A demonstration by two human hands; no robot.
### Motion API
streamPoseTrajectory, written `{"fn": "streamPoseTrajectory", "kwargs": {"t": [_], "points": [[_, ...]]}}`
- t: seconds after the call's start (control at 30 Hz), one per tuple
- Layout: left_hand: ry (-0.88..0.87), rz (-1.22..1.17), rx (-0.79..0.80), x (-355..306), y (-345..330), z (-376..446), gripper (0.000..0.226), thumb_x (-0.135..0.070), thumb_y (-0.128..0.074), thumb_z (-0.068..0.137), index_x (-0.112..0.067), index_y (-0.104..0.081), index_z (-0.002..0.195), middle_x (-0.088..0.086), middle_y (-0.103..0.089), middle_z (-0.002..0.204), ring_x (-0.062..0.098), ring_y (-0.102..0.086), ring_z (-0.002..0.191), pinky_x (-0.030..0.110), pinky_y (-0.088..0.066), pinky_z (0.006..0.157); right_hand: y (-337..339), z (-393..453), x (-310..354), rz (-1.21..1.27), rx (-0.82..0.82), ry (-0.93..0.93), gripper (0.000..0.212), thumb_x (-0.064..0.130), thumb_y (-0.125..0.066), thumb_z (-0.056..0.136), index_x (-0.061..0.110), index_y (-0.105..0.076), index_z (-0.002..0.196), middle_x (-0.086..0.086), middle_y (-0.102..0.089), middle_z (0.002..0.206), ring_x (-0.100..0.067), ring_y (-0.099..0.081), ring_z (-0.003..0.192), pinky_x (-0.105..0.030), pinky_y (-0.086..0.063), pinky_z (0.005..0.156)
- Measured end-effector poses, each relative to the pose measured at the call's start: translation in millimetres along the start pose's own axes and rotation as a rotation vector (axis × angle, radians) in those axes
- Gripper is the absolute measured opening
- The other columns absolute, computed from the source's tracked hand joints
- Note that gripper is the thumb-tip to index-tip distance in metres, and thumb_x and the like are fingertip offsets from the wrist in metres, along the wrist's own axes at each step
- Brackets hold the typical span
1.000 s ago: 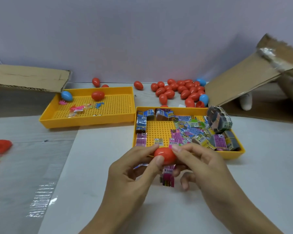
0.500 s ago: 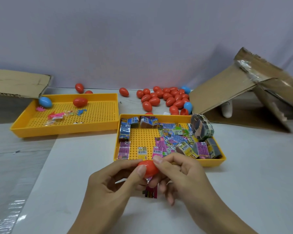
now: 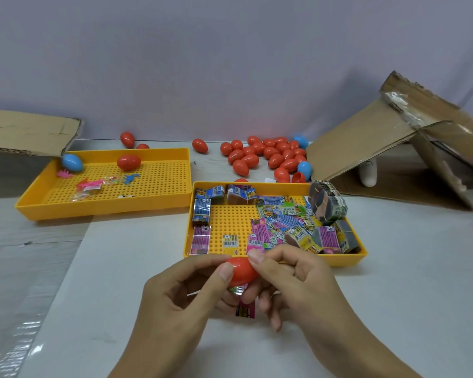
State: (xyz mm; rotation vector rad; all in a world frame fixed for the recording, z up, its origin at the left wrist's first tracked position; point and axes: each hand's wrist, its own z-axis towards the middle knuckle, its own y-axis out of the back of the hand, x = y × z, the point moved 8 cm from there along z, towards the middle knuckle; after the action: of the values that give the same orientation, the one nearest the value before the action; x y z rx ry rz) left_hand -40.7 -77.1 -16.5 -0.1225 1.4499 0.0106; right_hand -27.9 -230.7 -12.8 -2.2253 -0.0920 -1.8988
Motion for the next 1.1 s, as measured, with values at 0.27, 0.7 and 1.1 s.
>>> {"fn": "streamPoseTrajectory", "kwargs": {"t": [0.27, 0.7, 1.1], "points": [[-0.01, -0.026, -0.001, -2.1, 0.7, 0.2, 0.024, -0.029, -0.086, 0.067, -0.028, -0.079, 0.09, 0.011, -0.075, 0.077, 0.027, -0.073, 0.063, 0.027, -0.06, 0.058, 0.2, -0.6, 1.6, 0.004, 0.0, 0.013, 0.025, 0.037, -0.074, 0.071, 0.013, -0.07, 0.073, -0.02, -0.071, 0.068, -0.017, -0.057, 0.048, -0.025, -0.046, 0.039], [-0.044, -0.062, 0.058, 0.8, 0.5, 1.8, 0.033, -0.033, -0.077, 0.066, -0.023, -0.078, 0.098, 0.013, -0.076, 0.089, 0.032, -0.074, 0.078, 0.028, -0.06, 0.065, 2.3, -0.3, 5.6, -0.029, -0.001, 0.06, 0.015, 0.032, -0.077, 0.072, 0.02, -0.073, 0.082, -0.015, -0.067, 0.061, -0.017, -0.06, 0.051, -0.026, -0.049, 0.045], [-0.15, -0.014, 0.061, -1.1, 1.9, 1.4, 0.033, -0.034, -0.076, 0.065, -0.033, -0.076, 0.098, 0.005, -0.076, 0.098, 0.023, -0.073, 0.095, 0.032, -0.061, 0.074, 1.4, -1.6, 9.1, -0.123, 0.013, 0.112, 0.02, 0.028, -0.079, 0.071, 0.03, -0.074, 0.09, -0.005, -0.075, 0.08, -0.013, -0.068, 0.066, -0.026, -0.052, 0.052]]}}
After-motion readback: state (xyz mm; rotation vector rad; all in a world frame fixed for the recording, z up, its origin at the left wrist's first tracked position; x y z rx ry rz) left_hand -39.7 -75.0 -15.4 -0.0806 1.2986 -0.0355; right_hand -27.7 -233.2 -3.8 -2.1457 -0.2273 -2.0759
